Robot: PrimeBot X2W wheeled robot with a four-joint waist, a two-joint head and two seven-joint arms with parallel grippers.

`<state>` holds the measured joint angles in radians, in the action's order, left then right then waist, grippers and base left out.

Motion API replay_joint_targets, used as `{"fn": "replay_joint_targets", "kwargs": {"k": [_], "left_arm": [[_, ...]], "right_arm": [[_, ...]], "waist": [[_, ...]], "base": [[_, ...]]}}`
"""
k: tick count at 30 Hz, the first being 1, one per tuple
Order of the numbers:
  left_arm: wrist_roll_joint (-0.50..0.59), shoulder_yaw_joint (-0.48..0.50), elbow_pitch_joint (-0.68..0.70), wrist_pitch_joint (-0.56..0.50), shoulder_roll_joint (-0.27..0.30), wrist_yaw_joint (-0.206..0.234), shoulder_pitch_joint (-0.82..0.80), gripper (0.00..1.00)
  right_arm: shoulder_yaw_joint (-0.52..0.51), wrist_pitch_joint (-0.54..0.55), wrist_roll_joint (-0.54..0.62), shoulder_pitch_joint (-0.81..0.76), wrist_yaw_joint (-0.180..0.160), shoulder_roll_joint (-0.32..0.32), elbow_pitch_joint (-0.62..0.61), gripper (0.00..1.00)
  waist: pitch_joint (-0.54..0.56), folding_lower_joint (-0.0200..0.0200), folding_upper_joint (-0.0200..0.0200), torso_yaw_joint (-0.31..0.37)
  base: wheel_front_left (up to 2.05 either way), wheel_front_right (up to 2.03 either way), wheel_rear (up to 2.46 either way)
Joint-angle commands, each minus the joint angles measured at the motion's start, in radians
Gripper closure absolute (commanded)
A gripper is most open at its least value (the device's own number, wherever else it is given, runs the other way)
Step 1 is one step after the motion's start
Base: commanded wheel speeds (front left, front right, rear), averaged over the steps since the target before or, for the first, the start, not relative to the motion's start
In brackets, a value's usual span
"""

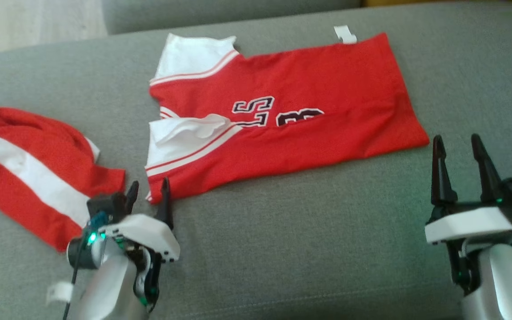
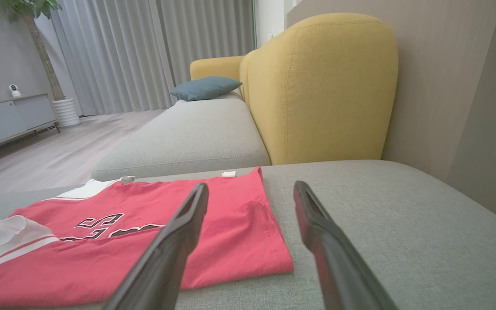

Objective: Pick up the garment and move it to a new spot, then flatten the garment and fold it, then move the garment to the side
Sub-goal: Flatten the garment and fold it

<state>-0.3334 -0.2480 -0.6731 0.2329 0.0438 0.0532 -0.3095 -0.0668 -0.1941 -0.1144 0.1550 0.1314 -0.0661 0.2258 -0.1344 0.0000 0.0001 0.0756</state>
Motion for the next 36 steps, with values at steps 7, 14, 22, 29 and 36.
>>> {"fn": "replay_joint_targets", "kwargs": {"k": [7,14,22,29,36], "left_arm": [[0.006,0.021,-0.124,-0.033,0.022,-0.001,-0.122,0.0],[0.006,-0.001,-0.202,-0.049,0.023,-0.019,-0.168,0.85],[0.024,-0.015,-0.068,0.026,0.022,-0.065,-0.197,1.0],[0.048,-0.027,0.146,0.029,0.018,-0.1,-0.159,1.0],[0.054,-0.055,0.203,0.029,0.016,-0.109,-0.144,1.0]], "right_arm": [[0.037,0.015,0.01,0.079,-0.001,-0.001,-0.072,0.0],[0.043,0.034,0.017,0.097,-0.001,0.002,-0.067,0.0],[-0.033,0.153,-0.008,0.158,-0.001,0.008,0.05,0.0],[-0.189,0.289,-0.073,0.263,-0.001,0.014,0.236,0.0],[-0.272,0.351,-0.056,0.355,-0.001,0.015,0.368,0.0]], "waist": [[-0.053,0.0,-0.0001,0.033],[-0.069,0.0,-0.0001,0.023],[-0.072,0.0,-0.0001,-0.029],[-0.092,0.0,-0.0001,-0.087],[-0.116,0.0,-0.0001,-0.114]], "base": [[0.0,0.0,0.0],[0.0,0.0,0.0],[0.0,0.0,0.0],[0.0,0.0,0.0],[0.0,0.0,0.0]]}}
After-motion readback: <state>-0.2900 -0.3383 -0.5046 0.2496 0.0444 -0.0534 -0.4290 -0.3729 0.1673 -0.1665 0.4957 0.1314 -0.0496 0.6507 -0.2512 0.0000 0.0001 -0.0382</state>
